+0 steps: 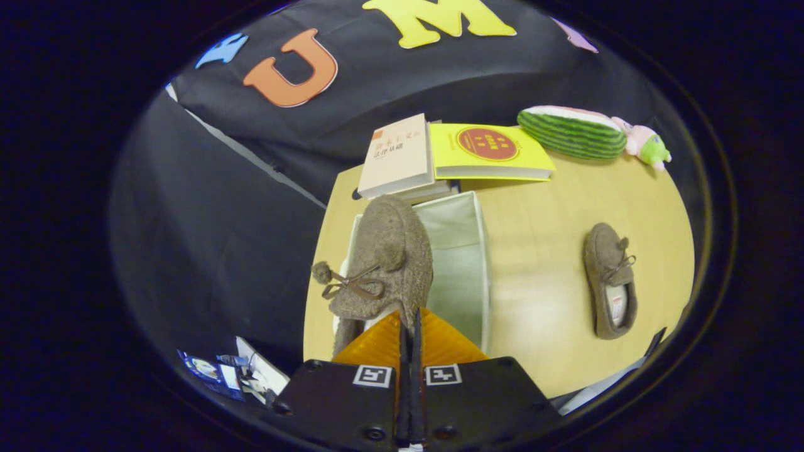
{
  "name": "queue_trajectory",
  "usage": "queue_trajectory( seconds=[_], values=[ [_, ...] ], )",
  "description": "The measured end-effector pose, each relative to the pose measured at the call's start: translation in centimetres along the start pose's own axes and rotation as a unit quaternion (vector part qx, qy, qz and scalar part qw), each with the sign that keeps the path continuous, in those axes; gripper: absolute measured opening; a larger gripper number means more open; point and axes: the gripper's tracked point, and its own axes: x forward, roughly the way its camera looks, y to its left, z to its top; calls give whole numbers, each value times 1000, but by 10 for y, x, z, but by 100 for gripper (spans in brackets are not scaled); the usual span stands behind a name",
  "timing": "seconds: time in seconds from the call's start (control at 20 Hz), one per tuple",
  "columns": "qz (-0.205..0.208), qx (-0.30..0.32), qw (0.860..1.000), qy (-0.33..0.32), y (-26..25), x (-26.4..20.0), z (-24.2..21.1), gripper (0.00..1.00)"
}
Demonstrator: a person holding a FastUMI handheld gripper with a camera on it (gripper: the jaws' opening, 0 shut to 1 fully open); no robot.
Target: Open the storage box then place both shoes into the box .Put the left shoe in first, then the right shoe, with the right side of both shoes facing outward in a uniform manner.
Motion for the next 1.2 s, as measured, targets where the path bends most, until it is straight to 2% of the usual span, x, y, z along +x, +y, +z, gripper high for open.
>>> queue_trajectory(
  seconds=[0.5,0.7,0.9,1.15,1.2],
  values=[
    [-24,32,999,22,9,85,-33,6],
    [-23,31,999,19,7,100,-34,6],
    [-13,3,1000,4,10,95,-32,8],
    [-59,-96,991,-72,-4,49,-3,100],
    [-57,-102,990,-77,-2,37,-4,100]
  ],
)
